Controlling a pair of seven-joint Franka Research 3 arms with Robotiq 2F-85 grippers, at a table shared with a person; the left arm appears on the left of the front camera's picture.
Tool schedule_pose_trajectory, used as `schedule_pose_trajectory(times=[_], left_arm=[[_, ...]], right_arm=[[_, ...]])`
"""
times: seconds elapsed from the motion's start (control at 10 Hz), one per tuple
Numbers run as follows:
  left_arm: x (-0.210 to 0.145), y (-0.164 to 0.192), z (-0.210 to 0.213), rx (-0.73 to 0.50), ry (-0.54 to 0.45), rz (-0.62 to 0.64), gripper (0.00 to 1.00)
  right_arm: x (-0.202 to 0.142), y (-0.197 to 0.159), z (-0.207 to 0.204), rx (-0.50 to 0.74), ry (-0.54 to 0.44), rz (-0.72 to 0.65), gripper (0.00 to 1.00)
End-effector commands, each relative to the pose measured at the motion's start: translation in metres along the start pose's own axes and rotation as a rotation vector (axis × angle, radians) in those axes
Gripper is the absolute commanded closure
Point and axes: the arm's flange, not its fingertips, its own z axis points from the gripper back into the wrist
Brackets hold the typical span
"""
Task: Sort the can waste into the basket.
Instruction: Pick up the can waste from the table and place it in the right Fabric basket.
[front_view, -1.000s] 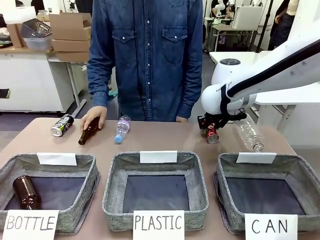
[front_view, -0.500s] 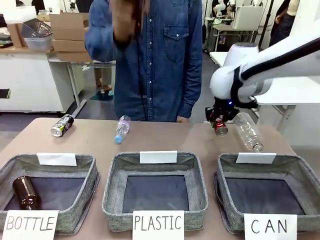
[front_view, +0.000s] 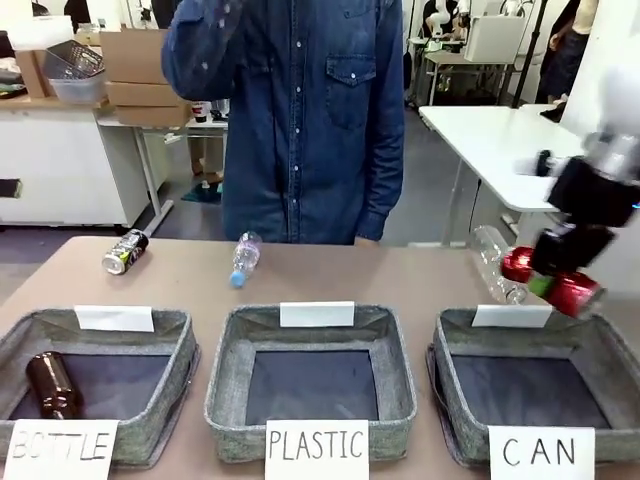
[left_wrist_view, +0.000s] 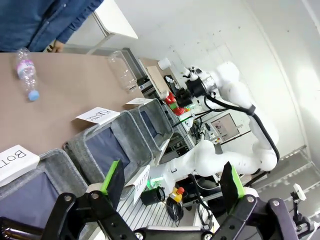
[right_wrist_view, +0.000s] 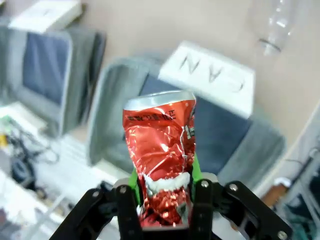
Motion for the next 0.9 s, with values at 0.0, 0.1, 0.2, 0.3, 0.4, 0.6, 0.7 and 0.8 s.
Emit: schedule_pose_trajectory(times=[0.0,0.1,0.2,0.3,0.4,0.6,0.7,0.8], left_arm=[[0.002,-0.001,-0.002,-0.021,-0.014,-0.021,0.0],[0.002,-0.001,-0.002,-0.021,-0.014,-0.021,0.0],[0.002,-0.001,-0.002,-0.021,-0.014,-0.021,0.0],[0.002,-0.001,-0.002,-0.021,-0.014,-0.021,0.0],[0.002,-0.001,-0.002,-0.021,-0.014,-0.021,0.0],[0.002,-0.001,-0.002,-0.021,-0.014,-0.021,0.0],[0.002,-0.001,-0.002,-0.021,-0.014,-0.021,0.0],[0.002,-0.001,-0.002,-0.021,-0.014,-0.021,0.0]], right_arm=[[-0.042,-0.011,-0.005,0.068,-0.036,0.053,0.98],[-0.051,-0.013,-0.008,0.113,-0.053,0.057,0.98],[-0.053,-0.014,-0.011,0.117,-0.062,0.055,0.98],[-0.051,-0.015,-0.011,0.123,-0.067,0.069,0.98],[-0.047,-0.016,-0.011,0.123,-0.058,0.079,0.98],[-0.041,-0.021,-0.008,0.146,-0.059,0.084,0.53],[-0.043,-0.021,-0.01,0.133,-0.051,0.091,0.01],[-0.045,-0.021,-0.012,0.133,-0.047,0.089,0.0]])
